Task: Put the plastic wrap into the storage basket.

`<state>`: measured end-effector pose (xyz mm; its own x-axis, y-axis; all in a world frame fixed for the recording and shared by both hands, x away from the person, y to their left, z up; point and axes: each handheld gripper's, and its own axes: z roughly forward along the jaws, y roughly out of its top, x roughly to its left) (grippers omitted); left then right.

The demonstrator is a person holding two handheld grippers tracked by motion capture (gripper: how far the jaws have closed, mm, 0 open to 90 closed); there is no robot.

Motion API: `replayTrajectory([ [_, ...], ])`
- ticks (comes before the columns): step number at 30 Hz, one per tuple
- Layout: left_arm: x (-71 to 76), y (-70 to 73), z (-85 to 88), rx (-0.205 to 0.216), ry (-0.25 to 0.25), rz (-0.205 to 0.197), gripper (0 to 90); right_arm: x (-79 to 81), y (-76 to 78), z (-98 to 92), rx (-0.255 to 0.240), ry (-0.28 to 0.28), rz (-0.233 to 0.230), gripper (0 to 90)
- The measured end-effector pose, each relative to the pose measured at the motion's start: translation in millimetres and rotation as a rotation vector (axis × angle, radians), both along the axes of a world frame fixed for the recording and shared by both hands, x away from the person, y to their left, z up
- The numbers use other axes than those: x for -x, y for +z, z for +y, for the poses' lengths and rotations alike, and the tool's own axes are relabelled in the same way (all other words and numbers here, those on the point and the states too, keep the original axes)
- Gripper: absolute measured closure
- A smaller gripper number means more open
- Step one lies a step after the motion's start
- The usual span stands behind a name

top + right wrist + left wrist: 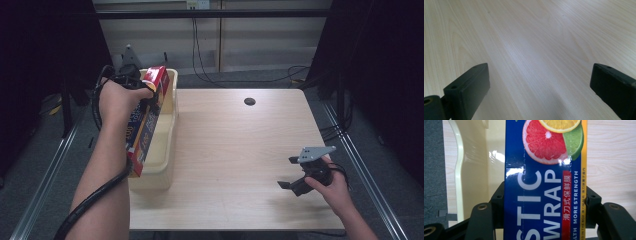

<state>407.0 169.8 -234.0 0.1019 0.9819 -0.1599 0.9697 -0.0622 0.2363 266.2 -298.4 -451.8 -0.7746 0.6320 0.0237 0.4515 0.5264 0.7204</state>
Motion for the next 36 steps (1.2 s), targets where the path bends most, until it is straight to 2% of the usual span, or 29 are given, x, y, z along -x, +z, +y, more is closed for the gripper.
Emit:
replayTrajectory([
  [5, -0.3, -5.2, 0.0, 0.000, 0.016, 0.002, 40.3, -0.9, 0.7, 0.8, -0.002, 0.002, 0.002, 2.5],
  [10, -1.6, -14.5, -0.3, 0.008, 0.013, 0.020, 40.3, -1.2, 0.6, 0.7, -0.006, 0.004, 0.002, 2.5],
  [20, -1.8, -27.8, 3.5, -0.002, 0.033, 0.032, 40.2, -0.9, 1.0, 0.4, -0.002, 0.002, 0.002, 2.5],
  [32, -4.1, -42.0, 3.9, -0.002, 0.033, 0.060, 40.1, -0.6, 0.9, 0.6, 0.000, 0.003, 0.003, 2.5],
  [36, -4.3, -45.9, 4.1, 0.010, 0.040, 0.070, 40.1, -0.4, 0.9, 0.6, 0.000, 0.008, -0.001, 2.5],
])
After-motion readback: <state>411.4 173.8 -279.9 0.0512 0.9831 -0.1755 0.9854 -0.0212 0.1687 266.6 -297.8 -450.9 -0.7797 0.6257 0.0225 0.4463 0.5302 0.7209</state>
